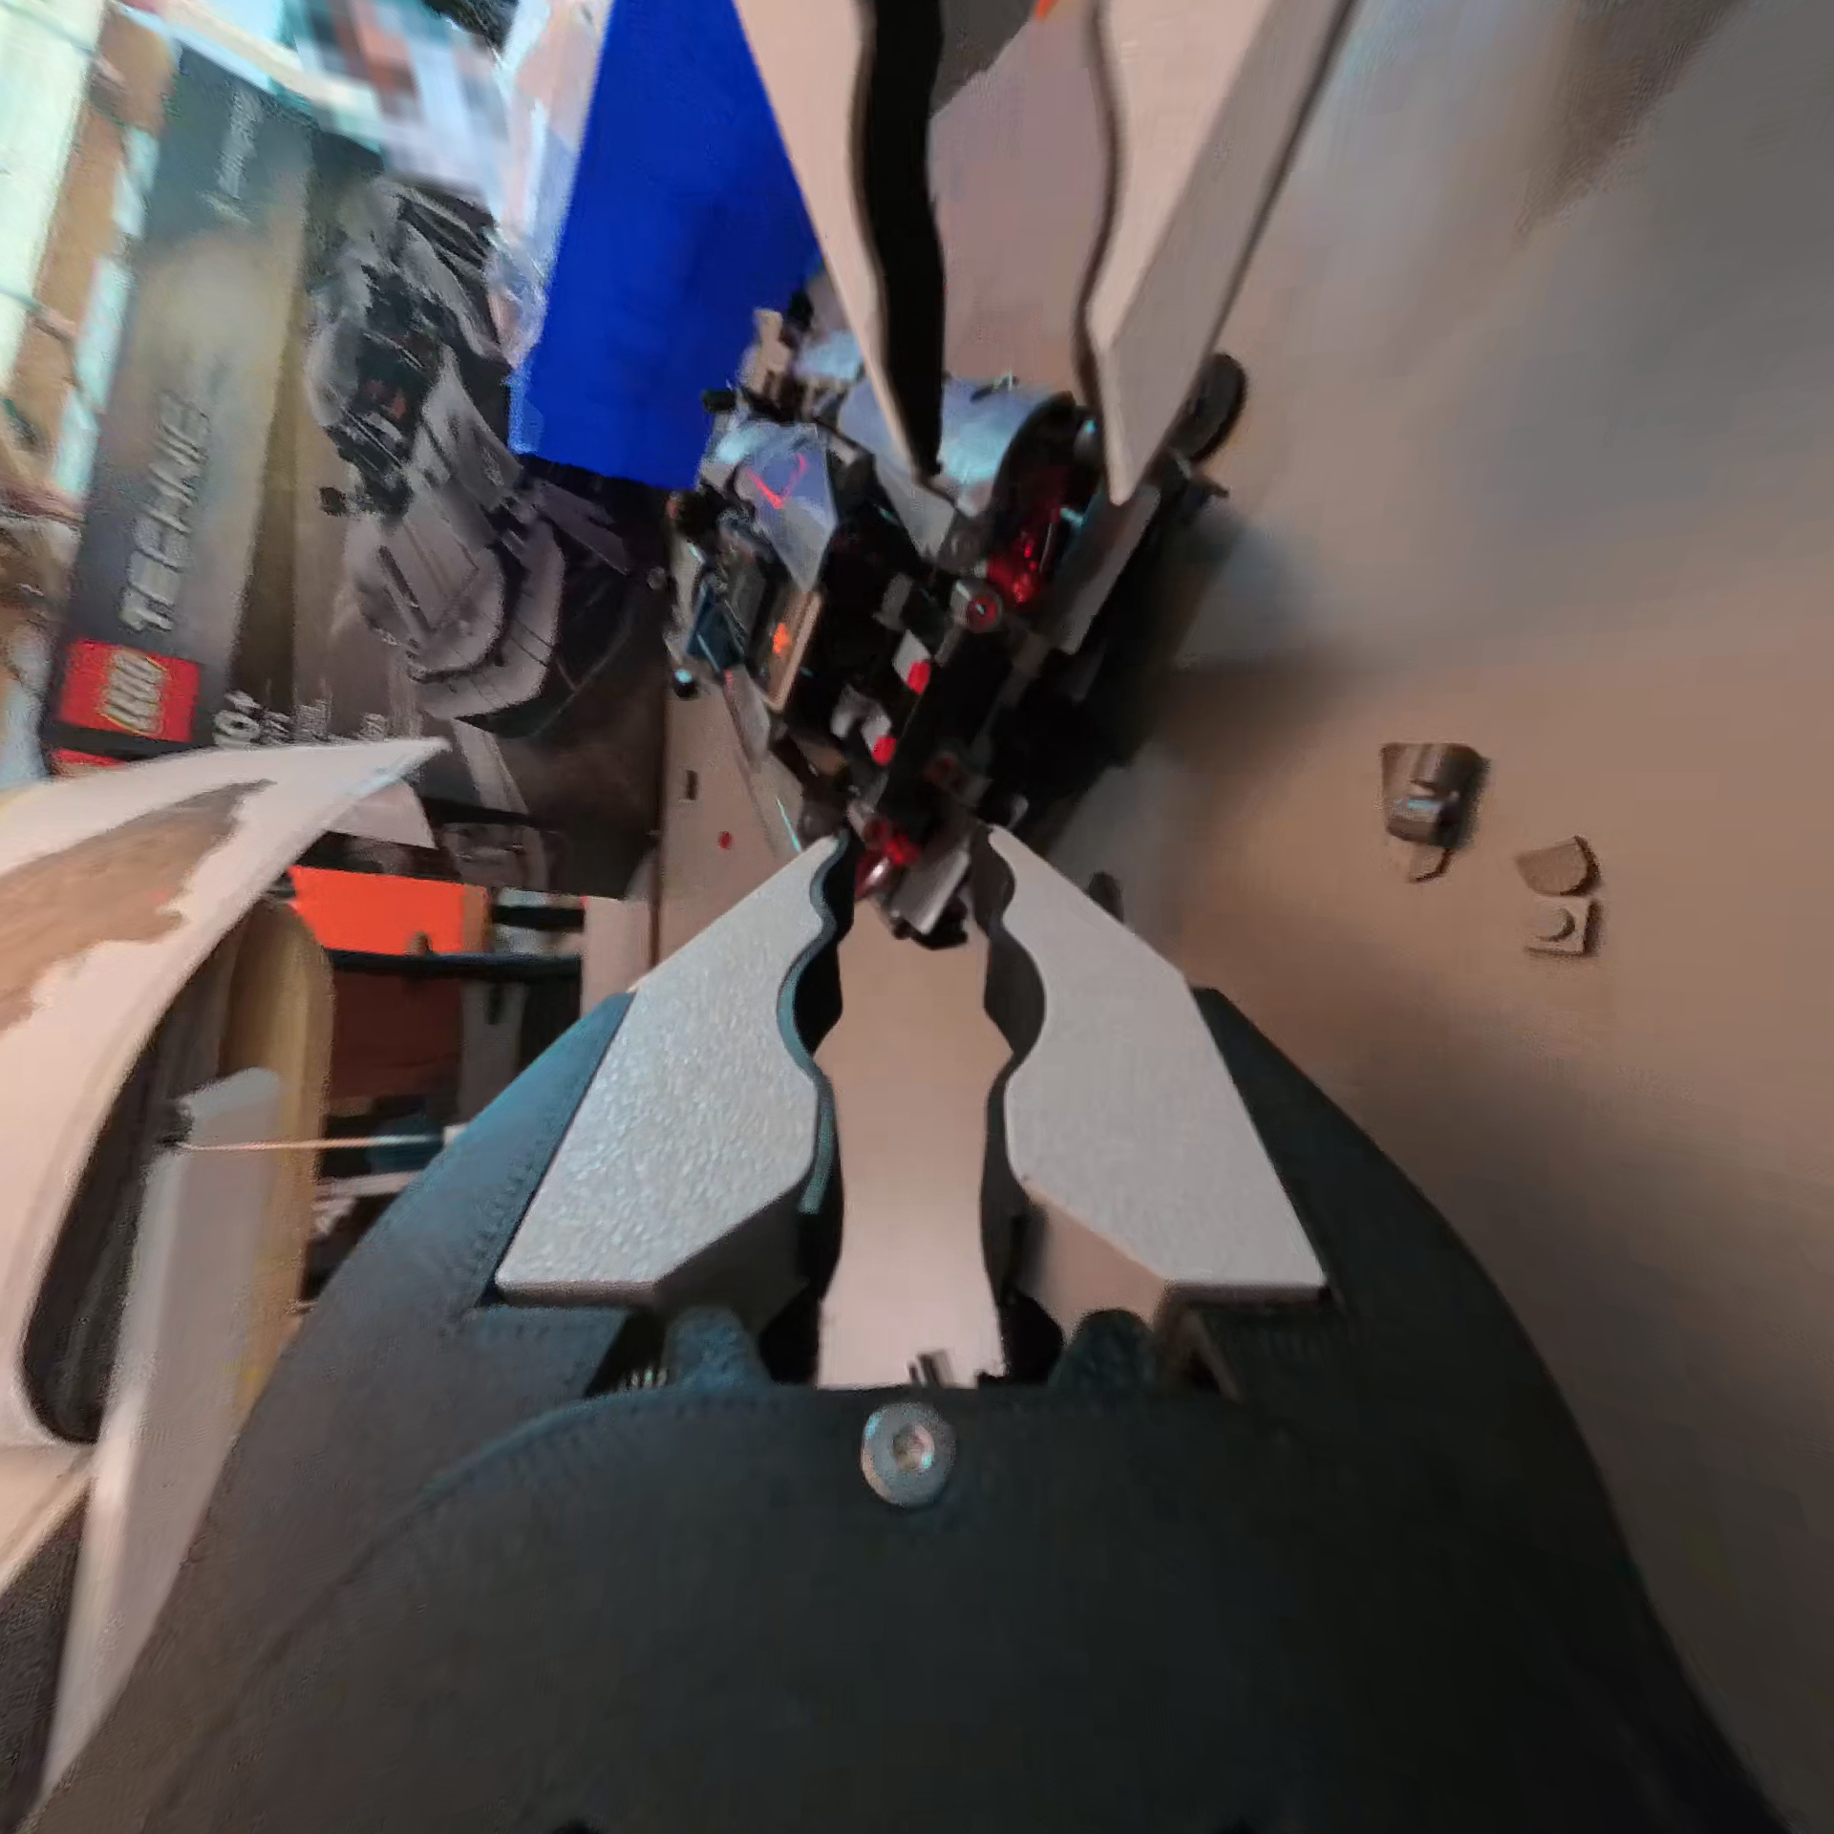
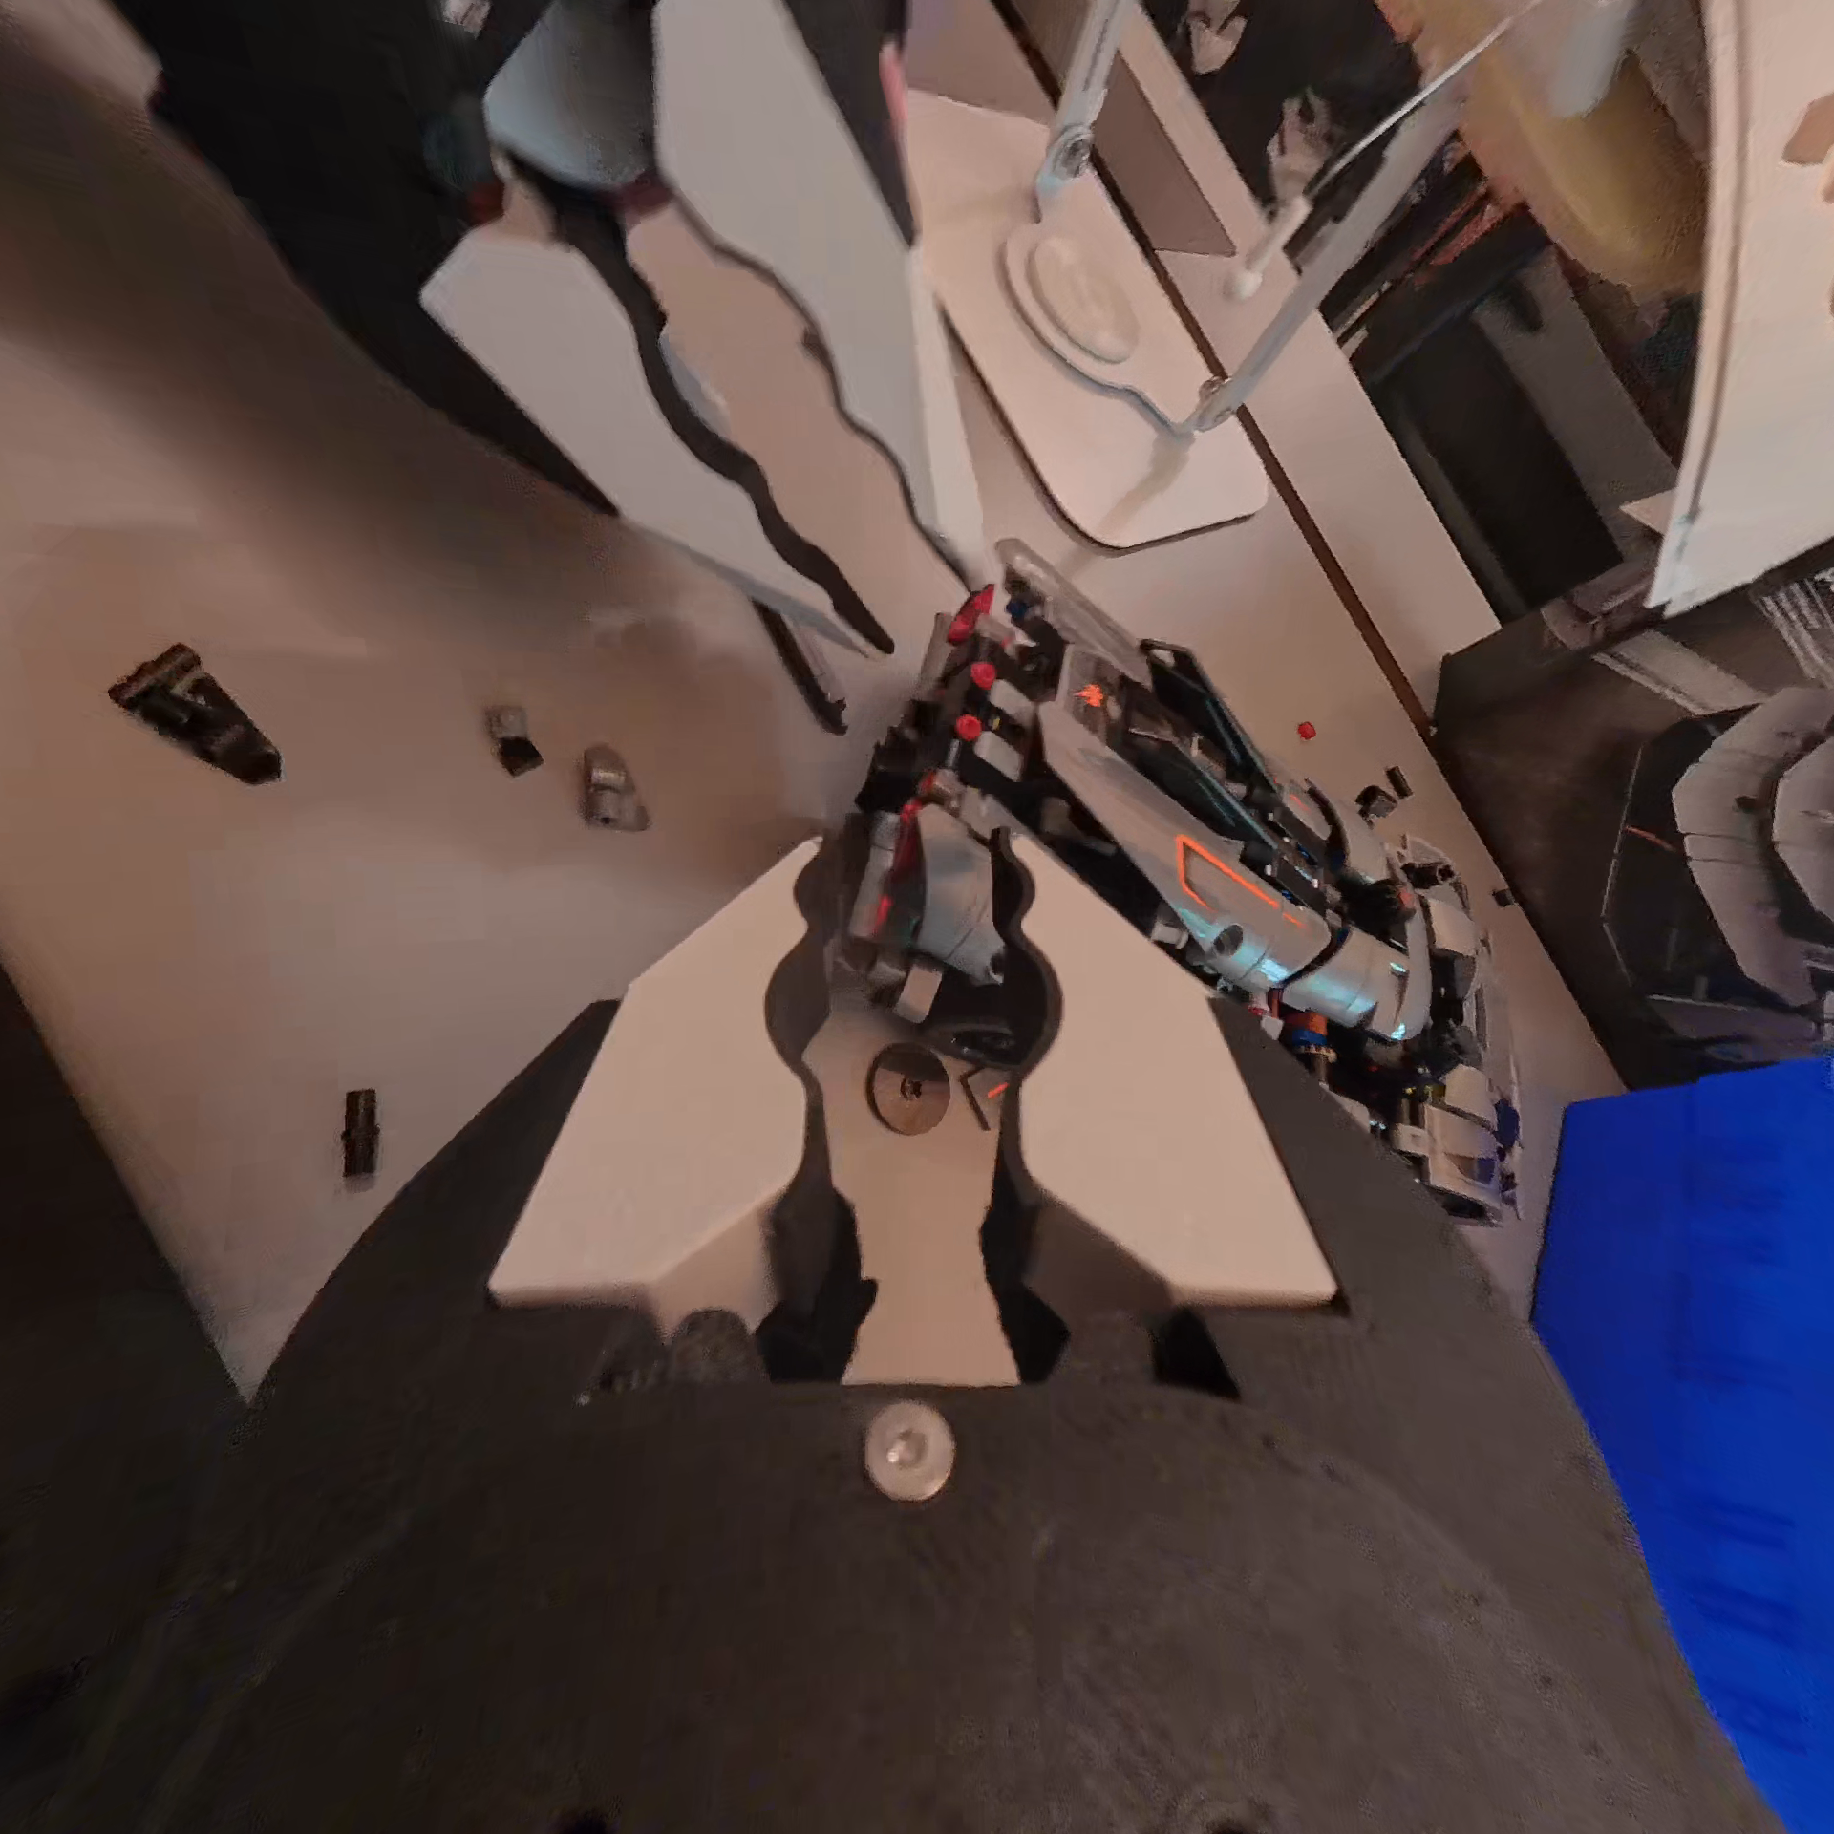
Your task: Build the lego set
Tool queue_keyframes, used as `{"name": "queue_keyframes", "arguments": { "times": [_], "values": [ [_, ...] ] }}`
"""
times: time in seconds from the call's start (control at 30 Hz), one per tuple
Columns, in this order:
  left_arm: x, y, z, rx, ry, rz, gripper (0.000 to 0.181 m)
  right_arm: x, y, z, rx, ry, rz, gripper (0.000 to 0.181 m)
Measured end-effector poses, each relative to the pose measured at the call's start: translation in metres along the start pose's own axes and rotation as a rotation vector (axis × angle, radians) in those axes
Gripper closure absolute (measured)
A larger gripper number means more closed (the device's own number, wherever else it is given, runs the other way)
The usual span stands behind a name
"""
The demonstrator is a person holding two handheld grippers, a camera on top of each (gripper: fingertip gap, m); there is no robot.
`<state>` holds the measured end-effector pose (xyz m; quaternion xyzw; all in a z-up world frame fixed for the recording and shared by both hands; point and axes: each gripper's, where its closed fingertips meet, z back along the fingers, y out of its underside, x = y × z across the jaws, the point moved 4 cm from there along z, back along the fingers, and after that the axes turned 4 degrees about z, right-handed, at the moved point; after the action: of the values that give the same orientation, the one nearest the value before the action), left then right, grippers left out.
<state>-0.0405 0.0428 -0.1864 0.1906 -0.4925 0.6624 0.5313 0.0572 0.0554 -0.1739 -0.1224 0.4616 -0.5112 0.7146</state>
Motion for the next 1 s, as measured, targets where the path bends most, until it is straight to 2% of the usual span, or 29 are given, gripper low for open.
{"name": "queue_keyframes", "arguments": {
  "times": [0.13,0.2,0.33,0.5,0.73,1.0],
  "values": [
    [-0.003,0.010,-0.004,0.019,0.019,-0.001,0.156,-0.001,0.001,-0.006,0.050,0.104,0.117,0.165],
    [-0.003,0.004,-0.006,0.001,-0.002,-0.016,0.157,-0.002,0.003,-0.007,0.055,0.112,0.114,0.163],
    [-0.010,-0.011,-0.009,-0.037,-0.016,-0.058,0.154,-0.004,0.002,-0.004,0.053,0.154,0.137,0.173],
    [-0.007,-0.019,-0.019,-0.033,-0.068,-0.059,0.154,-0.008,0.006,-0.003,0.031,0.133,0.077,0.173],
    [-0.004,-0.023,-0.015,-0.052,-0.078,-0.064,0.155,-0.011,0.010,-0.001,0.003,0.092,0.020,0.165],
    [-0.012,-0.023,-0.024,-0.040,-0.047,-0.057,0.152,-0.013,0.011,0.001,-0.036,0.054,-0.062,0.170]
  ]
}}
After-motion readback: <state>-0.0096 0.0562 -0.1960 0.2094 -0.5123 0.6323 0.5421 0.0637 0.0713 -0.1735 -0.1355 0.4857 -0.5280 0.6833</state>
